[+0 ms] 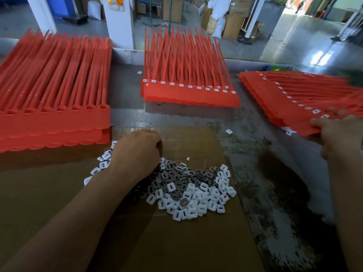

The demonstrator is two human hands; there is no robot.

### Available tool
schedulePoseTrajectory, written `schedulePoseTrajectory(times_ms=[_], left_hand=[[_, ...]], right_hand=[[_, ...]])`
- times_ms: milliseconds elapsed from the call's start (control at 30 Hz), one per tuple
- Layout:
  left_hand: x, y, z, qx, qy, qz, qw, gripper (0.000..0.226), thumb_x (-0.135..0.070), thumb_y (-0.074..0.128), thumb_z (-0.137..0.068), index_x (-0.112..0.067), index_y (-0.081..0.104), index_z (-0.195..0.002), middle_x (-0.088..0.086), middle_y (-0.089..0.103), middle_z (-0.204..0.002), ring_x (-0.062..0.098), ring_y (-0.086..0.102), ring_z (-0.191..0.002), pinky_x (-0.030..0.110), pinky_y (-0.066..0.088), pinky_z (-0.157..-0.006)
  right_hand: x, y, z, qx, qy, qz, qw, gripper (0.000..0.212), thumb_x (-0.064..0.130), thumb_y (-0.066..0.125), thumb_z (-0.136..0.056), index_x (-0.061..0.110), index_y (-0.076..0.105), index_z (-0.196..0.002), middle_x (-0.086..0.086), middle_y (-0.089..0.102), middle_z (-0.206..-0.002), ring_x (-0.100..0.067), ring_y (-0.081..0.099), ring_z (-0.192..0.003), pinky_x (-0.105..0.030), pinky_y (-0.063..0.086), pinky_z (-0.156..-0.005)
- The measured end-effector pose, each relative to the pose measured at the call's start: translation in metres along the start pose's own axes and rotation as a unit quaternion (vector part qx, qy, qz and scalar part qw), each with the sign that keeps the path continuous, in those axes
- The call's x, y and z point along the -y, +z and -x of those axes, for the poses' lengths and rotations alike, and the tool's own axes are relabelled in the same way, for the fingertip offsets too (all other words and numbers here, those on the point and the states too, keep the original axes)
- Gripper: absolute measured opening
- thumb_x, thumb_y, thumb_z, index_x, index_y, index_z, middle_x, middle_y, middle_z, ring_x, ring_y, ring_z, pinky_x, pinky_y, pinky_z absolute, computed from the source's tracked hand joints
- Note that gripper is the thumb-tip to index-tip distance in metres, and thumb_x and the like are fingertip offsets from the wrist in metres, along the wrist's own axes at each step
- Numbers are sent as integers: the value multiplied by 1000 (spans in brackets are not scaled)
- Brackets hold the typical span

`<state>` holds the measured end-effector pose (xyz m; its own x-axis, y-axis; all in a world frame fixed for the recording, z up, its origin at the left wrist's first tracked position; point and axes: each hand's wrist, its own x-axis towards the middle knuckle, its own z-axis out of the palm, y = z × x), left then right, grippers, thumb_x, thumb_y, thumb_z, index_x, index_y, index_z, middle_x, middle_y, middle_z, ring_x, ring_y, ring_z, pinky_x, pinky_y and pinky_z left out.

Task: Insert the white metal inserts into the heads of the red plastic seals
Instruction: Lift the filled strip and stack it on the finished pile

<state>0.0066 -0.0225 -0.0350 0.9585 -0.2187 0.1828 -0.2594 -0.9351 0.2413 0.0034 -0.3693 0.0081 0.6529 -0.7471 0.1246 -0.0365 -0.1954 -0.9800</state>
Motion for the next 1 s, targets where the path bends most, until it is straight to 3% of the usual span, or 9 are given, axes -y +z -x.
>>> schedulePoseTrajectory(times_ms=[67, 167, 333, 467, 567, 633, 733, 867, 1000], left_hand=[[0, 0, 0, 1, 0, 2, 1000, 34, -8, 43, -85, -18, 64, -109, -4, 60, -118, 17, 56, -101, 26, 40, -76], [0, -1, 0, 1, -1, 4, 1000, 34, -9, 43, -85, -17, 64, -110, -4, 60, -119, 17, 56, -102, 27, 42, -79], [0, -1, 1, 0, 1, 2, 1000, 34, -8, 43, -84, -17, 64, -110, -4, 60, -119, 17, 56, -103, 27, 42, -78], [0, -1, 0, -2, 0, 1, 1000, 34, -8, 43, -84, -17, 65, -109, -5, 60, -119, 17, 56, -103, 27, 42, -79], [0, 0, 0, -2, 1, -2, 1000, 33, -9, 43, -84, -17, 65, -108, -5, 60, -119, 17, 56, -103, 28, 43, -80], [0, 0, -1, -5, 1, -2, 1000, 33, -8, 43, -84, -17, 65, -108, -4, 60, -118, 17, 56, -103, 27, 43, -80], [0, 0, -1, -4, 4, -2, 1000, 34, -8, 43, -85, -17, 65, -109, -4, 60, -118, 17, 56, -103, 26, 41, -78], [1, 0, 0, -2, 6, 0, 1000, 33, -9, 44, -84, -18, 65, -108, -5, 61, -117, 17, 56, -101, 26, 40, -76], [0, 0, 0, 0, 7, -1, 1000, 34, -8, 44, -84, -18, 65, -109, -5, 60, -118, 17, 55, -102, 26, 41, -77]], right_hand=[[3, 1, -1, 20, -11, -65, 998, 34, -2, 61, -80, 30, 51, -82, 5, 59, -90, -12, 62, -77, -19, 51, -42], [-3, 4, -5, 25, 7, -148, 989, 33, -4, 57, -83, 29, 52, -84, 13, 58, -81, 1, 61, -68, -20, 53, -47], [-22, 8, -17, 18, 131, -174, 976, 25, 1, 52, -90, 24, 45, -83, 9, 62, -75, -5, 62, -61, -19, 48, -39], [-27, 6, -22, 20, 149, -185, 971, 24, 4, 52, -91, 25, 44, -82, 6, 58, -85, -4, 63, -50, -17, 48, -39], [-27, 7, -21, 33, 153, -169, 973, 20, 7, 52, -92, 23, 45, -81, 10, 65, -59, -2, 59, -40, -15, 44, -36], [-23, 10, -19, 44, 163, -137, 976, 18, 13, 53, -93, 20, 47, -77, 12, 58, -41, -1, 53, -34, -11, 38, -33], [-20, 12, -18, 72, 183, -88, 977, 21, 17, 51, -94, 18, 45, -74, 10, 52, -35, -1, 42, -25, -9, 27, -28], [-18, 18, -12, 120, 201, -61, 970, 25, 36, 52, -92, 19, 47, -74, 8, 51, -36, 1, 39, -25, -9, 24, -25], [-22, 27, 0, 131, 200, -67, 969, 38, 57, 48, -86, 21, 51, -77, 0, 50, -61, 0, 40, -27, -7, 25, -29]])
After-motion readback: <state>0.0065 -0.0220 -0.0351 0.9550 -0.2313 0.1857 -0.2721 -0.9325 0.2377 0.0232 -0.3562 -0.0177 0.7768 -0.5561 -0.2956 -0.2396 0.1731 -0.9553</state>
